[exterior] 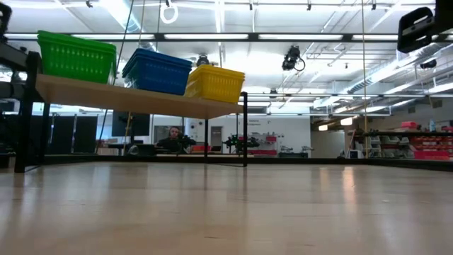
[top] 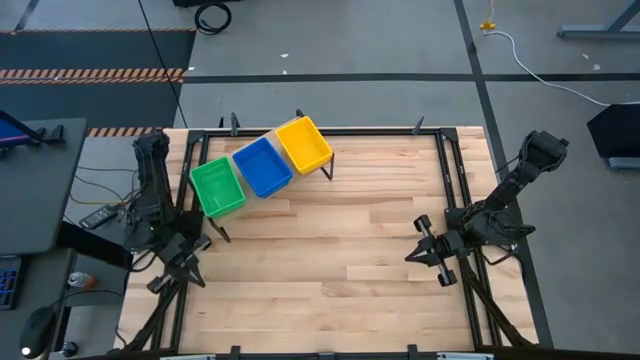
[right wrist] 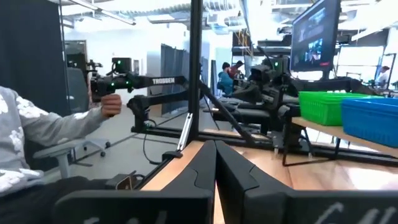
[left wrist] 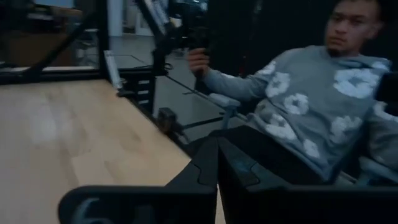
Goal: Stack baskets on shelf by color
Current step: Return to Home Position
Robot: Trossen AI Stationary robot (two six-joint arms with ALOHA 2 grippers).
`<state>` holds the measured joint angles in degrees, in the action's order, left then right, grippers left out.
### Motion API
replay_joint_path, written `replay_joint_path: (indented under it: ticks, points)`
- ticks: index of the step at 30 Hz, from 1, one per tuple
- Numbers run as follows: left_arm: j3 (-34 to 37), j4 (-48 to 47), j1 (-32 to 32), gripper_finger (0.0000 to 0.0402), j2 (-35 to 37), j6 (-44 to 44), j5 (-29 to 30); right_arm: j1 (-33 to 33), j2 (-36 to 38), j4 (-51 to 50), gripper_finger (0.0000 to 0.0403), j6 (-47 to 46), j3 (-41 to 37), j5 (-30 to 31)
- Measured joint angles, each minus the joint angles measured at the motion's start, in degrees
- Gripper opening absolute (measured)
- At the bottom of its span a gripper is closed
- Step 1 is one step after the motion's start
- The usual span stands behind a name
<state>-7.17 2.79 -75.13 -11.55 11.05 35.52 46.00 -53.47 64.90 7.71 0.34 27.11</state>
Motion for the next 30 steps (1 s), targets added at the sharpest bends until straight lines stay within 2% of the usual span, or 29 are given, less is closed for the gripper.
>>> replay_joint_path:
  ticks: [7, 22, 26, 30]
  points:
    - [5.1, 3.3, -1.5, 0.0004, 5.7, -0.3, 7.2, 0.0, 0.0, -2.2, 0.0012, -6.2, 0.0, 0.1]
    - [6.7, 3.4, 3.7, 0.0004, 6.8, -3.1, 9.7, 0.0, 0.0, -4.0, 0.0013, -7.7, 0.0, 0.3]
    - [6.7, 3.1, 6.0, 0.0004, 6.7, -2.9, 13.5, -0.1, 0.0, -4.0, 0.0012, -7.8, 0.0, 0.3]
    - [6.7, 2.5, 7.1, 0.0004, 6.7, -2.5, 13.5, 0.0, 0.0, -4.6, 0.0014, -7.8, 0.0, 0.3]
